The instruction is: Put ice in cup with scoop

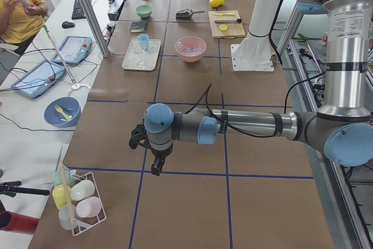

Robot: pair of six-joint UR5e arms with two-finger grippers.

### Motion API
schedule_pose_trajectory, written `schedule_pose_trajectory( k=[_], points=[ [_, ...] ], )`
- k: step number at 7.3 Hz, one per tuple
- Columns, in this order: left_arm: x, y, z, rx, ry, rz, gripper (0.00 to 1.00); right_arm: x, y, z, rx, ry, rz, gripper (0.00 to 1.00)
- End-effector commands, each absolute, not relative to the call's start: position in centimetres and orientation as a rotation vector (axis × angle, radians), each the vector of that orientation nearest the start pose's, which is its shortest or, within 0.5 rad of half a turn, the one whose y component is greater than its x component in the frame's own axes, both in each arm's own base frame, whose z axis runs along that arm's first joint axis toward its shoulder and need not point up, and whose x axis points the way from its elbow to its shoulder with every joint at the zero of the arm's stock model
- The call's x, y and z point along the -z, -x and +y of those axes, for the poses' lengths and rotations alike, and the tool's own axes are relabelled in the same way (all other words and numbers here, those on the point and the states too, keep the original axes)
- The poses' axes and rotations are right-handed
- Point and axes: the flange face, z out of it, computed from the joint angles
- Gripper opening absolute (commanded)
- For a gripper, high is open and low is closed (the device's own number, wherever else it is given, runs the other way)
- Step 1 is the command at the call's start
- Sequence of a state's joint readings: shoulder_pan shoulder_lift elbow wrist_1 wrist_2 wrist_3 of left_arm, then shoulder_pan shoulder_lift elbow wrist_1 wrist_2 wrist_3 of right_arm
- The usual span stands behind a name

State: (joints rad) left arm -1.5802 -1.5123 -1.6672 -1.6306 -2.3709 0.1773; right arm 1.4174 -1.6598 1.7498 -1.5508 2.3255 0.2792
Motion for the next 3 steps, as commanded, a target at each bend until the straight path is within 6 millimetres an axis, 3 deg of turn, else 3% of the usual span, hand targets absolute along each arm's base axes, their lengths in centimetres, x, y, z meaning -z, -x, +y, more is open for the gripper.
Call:
schedule_pose_trajectory(
  k=[1, 3],
  points=[
    [-63.4, 6.7, -47.0, -0.196, -0.165, 0.789, 1.00, -61.1, 0.6, -46.4, -0.079, 0.060, -0.759, 1.00],
    [-62.1, 6.7, -48.4, -0.198, -0.183, 0.777, 1.00, -61.2, 0.5, -46.3, -0.081, 0.061, -0.759, 1.00]
  ],
)
